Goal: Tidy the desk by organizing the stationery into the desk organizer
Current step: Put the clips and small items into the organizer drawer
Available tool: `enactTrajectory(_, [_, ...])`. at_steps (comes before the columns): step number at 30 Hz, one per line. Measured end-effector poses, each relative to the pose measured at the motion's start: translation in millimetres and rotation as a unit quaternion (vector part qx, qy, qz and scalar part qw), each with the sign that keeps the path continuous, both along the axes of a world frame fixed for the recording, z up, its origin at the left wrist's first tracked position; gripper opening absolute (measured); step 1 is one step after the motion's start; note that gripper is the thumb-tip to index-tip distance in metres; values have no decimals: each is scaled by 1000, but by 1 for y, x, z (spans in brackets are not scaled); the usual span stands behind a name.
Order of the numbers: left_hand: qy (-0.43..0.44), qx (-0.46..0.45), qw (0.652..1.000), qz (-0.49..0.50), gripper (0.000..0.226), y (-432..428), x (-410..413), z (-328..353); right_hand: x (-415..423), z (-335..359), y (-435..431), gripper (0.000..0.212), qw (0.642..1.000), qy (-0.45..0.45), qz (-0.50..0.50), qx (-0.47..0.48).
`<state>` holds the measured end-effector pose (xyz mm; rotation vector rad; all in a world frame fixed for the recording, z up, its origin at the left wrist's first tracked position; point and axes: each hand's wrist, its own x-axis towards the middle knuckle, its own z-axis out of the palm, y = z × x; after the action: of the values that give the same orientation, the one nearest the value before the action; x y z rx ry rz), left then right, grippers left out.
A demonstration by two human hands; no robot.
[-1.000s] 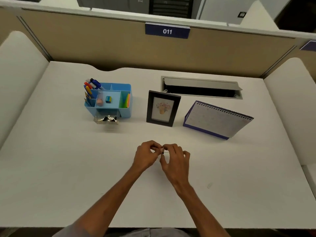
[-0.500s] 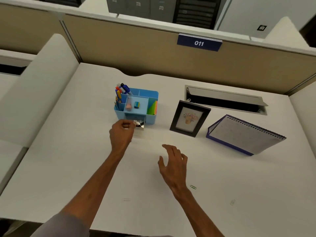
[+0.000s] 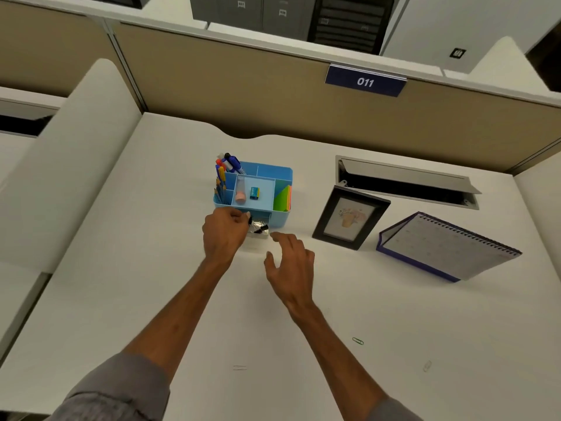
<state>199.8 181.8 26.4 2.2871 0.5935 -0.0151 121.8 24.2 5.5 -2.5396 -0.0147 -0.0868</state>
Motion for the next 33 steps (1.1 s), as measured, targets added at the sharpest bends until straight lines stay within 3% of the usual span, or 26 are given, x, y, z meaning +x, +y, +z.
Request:
enactTrajectory(9, [-162, 23, 986, -11, 28, 23, -30, -6, 39, -11, 18, 25, 999, -26, -16, -42])
enactTrajectory(19, [-142, 65, 983, -97, 44, 50, -40, -21, 59, -13, 26, 19, 995, -82, -37, -44])
enactTrajectory(33, [-136, 88, 976, -147, 41, 52, -34, -42, 86, -22, 35, 45, 991, -105, -59, -63])
